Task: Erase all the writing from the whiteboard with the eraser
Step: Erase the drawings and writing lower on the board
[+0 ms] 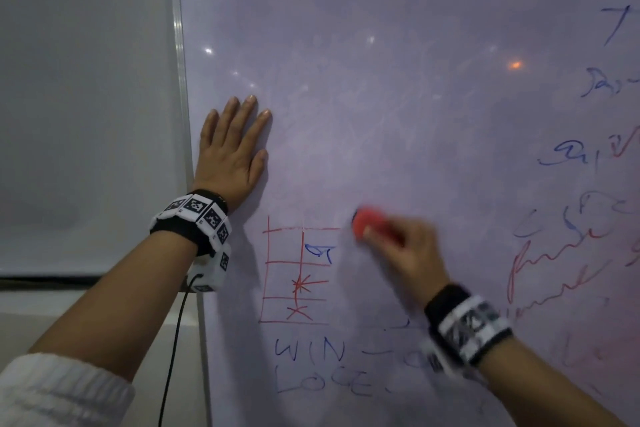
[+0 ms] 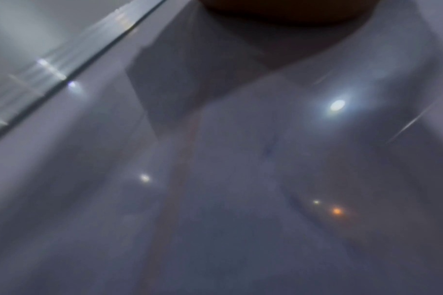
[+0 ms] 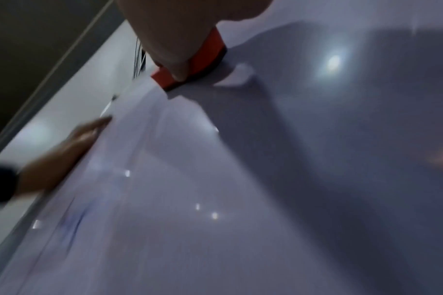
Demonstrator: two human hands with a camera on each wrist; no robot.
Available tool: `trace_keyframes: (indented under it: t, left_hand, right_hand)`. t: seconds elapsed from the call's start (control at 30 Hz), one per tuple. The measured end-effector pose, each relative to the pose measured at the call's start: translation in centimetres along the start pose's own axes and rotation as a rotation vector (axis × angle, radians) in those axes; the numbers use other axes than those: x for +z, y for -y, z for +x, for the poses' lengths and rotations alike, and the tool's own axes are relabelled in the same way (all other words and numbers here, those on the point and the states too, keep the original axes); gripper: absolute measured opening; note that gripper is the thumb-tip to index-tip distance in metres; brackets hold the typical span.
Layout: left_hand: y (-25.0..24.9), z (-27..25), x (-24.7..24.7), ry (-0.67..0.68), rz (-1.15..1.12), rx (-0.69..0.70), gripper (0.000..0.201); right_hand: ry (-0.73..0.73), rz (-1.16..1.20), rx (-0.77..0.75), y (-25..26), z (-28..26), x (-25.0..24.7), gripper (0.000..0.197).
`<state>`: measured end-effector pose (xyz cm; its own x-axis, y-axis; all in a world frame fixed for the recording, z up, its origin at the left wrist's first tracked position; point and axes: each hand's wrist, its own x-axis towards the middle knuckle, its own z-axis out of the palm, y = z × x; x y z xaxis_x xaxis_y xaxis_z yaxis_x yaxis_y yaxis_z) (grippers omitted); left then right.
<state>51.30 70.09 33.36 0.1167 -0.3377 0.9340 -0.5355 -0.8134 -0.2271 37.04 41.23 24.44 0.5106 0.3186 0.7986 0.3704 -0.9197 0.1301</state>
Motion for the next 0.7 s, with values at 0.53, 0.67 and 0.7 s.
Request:
trace_keyframes:
  t: [0.53, 0.67, 0.7]
  left_hand:
    - [-0.1, 0.0, 0.0, -0.005, 0.016, -0.013, 0.055]
    - [-0.2, 0.1, 0.0, -0.011, 0.029, -0.006, 0.054]
    - [-0.1, 0.1, 0.0, -0.007, 0.029, -0.008, 0.054]
  right_hand:
    - [-0.44, -0.167, 0.18, -0.2, 6.4, -2.9, 0.044]
    - [0.054, -0.199, -0.238, 5.6, -5.4, 6.0, 0.074]
    - [0.165, -0.212, -0.352, 6.2, -7.9, 7.3, 0.069]
